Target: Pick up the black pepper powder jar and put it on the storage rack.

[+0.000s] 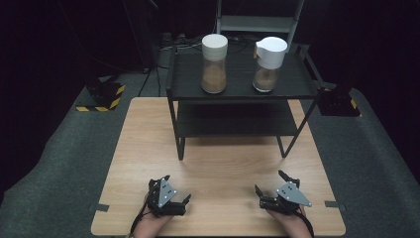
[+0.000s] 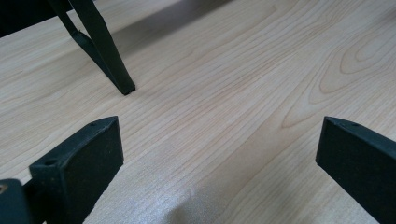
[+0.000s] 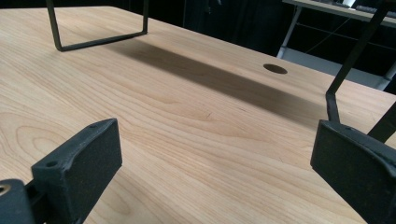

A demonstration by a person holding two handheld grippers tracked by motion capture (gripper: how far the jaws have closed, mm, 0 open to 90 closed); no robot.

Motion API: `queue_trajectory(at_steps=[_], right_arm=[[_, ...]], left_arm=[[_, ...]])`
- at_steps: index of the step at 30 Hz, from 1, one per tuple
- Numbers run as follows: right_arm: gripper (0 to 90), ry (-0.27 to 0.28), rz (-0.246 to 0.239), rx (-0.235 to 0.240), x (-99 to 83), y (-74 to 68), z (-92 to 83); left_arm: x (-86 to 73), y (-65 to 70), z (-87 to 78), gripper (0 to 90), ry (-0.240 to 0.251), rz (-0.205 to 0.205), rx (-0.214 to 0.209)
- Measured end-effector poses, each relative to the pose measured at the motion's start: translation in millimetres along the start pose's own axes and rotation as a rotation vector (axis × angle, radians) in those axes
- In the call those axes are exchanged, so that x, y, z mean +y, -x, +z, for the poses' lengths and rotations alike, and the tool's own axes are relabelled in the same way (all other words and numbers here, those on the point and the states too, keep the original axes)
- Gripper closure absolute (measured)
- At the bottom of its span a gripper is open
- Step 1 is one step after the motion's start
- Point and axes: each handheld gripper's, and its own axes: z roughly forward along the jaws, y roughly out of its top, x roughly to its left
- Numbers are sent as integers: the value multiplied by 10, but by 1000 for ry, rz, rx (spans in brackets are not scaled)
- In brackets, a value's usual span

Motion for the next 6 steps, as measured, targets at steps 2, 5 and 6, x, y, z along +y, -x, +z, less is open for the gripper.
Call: queue_trajectory(at_steps=[2, 5, 6], right_arm=[[7, 0, 0, -2, -12, -7, -3], [7, -1, -3, -2, -22, -10, -5], [7, 0, -4, -2, -25, -10, -8]], left_arm=[[-3, 3, -2, 9, 2, 0, 1], [-7, 3, -4, 9, 4, 2, 1], [-7, 3, -4, 10, 4, 2, 1]])
